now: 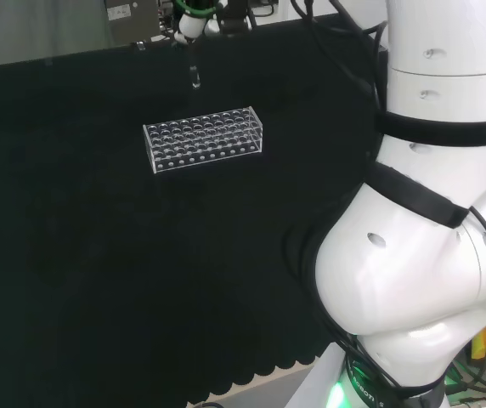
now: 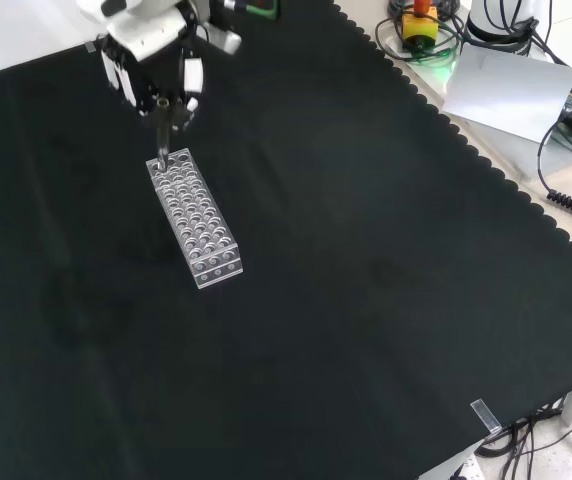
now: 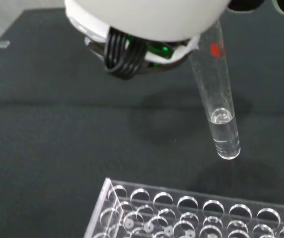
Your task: Shake the test tube.
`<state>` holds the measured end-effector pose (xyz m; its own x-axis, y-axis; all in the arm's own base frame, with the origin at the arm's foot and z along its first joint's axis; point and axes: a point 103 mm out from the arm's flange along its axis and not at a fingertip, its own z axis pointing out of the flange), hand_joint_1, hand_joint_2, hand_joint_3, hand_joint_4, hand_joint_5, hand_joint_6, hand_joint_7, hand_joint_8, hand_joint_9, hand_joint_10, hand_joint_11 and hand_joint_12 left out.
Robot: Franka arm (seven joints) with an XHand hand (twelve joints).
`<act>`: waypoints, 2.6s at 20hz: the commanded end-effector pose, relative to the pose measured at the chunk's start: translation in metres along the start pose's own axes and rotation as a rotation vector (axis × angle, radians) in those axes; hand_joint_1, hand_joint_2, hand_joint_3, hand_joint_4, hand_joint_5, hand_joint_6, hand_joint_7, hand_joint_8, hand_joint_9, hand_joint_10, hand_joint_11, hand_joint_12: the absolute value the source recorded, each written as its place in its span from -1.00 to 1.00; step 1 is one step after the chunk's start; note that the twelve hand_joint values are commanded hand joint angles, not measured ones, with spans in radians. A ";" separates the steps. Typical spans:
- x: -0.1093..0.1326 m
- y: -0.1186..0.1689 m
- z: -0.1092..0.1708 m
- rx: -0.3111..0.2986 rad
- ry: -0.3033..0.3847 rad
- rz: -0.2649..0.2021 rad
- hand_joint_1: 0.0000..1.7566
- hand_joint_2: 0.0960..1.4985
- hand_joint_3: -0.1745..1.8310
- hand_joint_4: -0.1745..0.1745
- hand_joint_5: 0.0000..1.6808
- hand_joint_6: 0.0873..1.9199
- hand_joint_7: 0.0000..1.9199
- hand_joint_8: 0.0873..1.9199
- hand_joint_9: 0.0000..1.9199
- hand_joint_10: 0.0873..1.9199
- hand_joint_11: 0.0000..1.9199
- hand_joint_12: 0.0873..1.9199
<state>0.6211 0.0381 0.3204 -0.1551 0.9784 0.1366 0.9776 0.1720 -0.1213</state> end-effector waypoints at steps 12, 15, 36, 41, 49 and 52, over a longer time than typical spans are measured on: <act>0.039 -0.039 -0.041 -0.030 0.122 -0.017 0.41 -0.30 -0.15 -1.00 0.75 -0.77 0.94 -0.77 0.86 -0.84 0.38 -0.12; 0.063 -0.037 -0.038 -0.018 0.149 -0.056 0.41 -0.30 -0.15 -1.00 0.75 -0.77 0.94 -0.77 0.86 -0.84 0.38 -0.12; 0.023 -0.059 -0.019 0.005 0.118 0.061 0.41 -0.31 -0.14 -1.00 0.76 -0.77 0.95 -0.77 0.86 -0.84 0.38 -0.11; -0.054 -0.080 -0.020 -0.011 0.062 0.224 0.41 -0.31 -0.14 -1.00 0.76 -0.78 0.95 -0.77 0.86 -0.85 0.38 -0.11; -0.130 -0.105 -0.035 -0.054 0.030 0.398 0.41 -0.31 -0.14 -1.00 0.76 -0.78 0.95 -0.77 0.87 -0.85 0.38 -0.11; -0.137 -0.108 -0.037 -0.059 0.035 0.421 0.41 -0.31 -0.14 -1.00 0.76 -0.78 0.95 -0.77 0.87 -0.85 0.38 -0.11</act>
<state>0.5458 -0.0989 0.3482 0.2146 0.9681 0.1290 0.9717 -0.1983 -0.1283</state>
